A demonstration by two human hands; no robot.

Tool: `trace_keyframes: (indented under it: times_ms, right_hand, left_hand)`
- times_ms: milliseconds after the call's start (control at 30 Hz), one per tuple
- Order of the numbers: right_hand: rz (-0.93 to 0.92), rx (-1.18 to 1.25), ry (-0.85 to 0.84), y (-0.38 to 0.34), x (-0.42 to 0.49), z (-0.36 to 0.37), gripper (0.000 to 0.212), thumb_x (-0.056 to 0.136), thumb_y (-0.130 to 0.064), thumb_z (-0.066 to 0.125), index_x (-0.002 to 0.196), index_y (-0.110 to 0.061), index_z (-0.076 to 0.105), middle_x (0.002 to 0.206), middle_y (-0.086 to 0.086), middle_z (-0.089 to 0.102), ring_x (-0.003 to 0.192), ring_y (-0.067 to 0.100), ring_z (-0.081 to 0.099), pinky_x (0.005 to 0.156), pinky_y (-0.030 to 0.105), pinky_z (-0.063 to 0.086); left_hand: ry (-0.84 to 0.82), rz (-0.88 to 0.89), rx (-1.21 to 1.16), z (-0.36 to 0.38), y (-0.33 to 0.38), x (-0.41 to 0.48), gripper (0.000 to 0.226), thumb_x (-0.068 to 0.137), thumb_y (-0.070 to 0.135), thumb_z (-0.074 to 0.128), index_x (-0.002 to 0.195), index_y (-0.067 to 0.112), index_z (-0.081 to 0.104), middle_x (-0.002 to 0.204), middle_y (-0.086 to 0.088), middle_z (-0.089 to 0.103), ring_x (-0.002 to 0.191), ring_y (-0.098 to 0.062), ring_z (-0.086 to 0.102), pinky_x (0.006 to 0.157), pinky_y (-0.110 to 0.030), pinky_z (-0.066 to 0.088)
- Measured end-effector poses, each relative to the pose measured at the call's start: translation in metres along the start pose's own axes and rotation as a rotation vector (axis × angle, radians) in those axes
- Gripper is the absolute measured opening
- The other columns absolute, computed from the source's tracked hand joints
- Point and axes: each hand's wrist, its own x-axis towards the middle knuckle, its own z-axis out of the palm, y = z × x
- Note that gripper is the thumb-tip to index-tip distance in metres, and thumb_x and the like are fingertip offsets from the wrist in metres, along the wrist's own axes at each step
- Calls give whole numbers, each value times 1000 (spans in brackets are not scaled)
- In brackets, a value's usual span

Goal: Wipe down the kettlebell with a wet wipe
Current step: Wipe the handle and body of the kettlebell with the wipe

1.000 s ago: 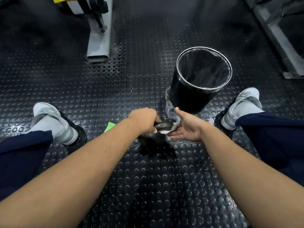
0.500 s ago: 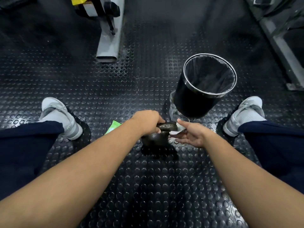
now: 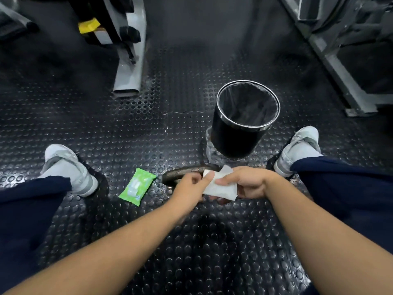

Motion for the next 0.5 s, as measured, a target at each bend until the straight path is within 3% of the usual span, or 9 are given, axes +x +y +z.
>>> trace_keyframes:
  times_ms: [100, 167, 267, 400, 433, 500]
  right_hand:
    - [126, -104, 31, 5, 11, -1, 39, 100, -18, 67, 131, 4, 60, 113, 17, 75, 100, 27, 74, 86, 38, 61]
    - [213, -254, 90, 3, 15, 1, 33, 102, -22, 64, 124, 2, 60, 97, 13, 76, 83, 26, 75, 71, 37, 64]
    - [186, -517, 305, -1, 19, -1, 27, 105, -26, 60, 113, -1, 64, 95, 10, 77, 77, 26, 77, 55, 33, 59]
    - [-168, -690, 717, -3, 29, -9, 12, 98, -25, 63, 101, -16, 71, 99, 3, 77, 79, 17, 70, 66, 28, 52]
    - [-232, -725, 764, -4, 30, -7, 11, 97, -24, 62, 103, -22, 71, 103, -1, 76, 84, 15, 69, 72, 26, 52]
    - [-303, -765, 742, -3, 34, 0, 28, 97, -20, 57, 121, -27, 70, 119, -2, 73, 95, 17, 69, 82, 25, 52]
  left_hand:
    - [-148, -181, -201, 9, -17, -9, 32, 106, 36, 52, 119, 15, 72, 106, -9, 78, 102, -25, 73, 99, -43, 57]
    - [-52, -215, -263, 9, -25, -11, 27, 107, 25, 52, 118, 9, 71, 103, -8, 79, 101, -25, 74, 94, -41, 59]
    - [177, -253, -348, -1, -34, -6, 20, 107, 18, 52, 110, 4, 66, 99, -14, 75, 93, -27, 72, 80, -37, 61]
    - [369, -347, -371, -3, -44, -1, 20, 107, 27, 51, 104, 11, 63, 100, -12, 66, 98, -32, 66, 84, -45, 61]
    - [392, -354, -359, 2, -45, -1, 22, 107, 29, 50, 97, 15, 64, 98, -10, 64, 96, -32, 65, 87, -48, 60]
    - [413, -296, -318, 15, -46, 1, 28, 104, 33, 47, 85, 21, 64, 95, -7, 65, 94, -32, 65, 93, -54, 57]
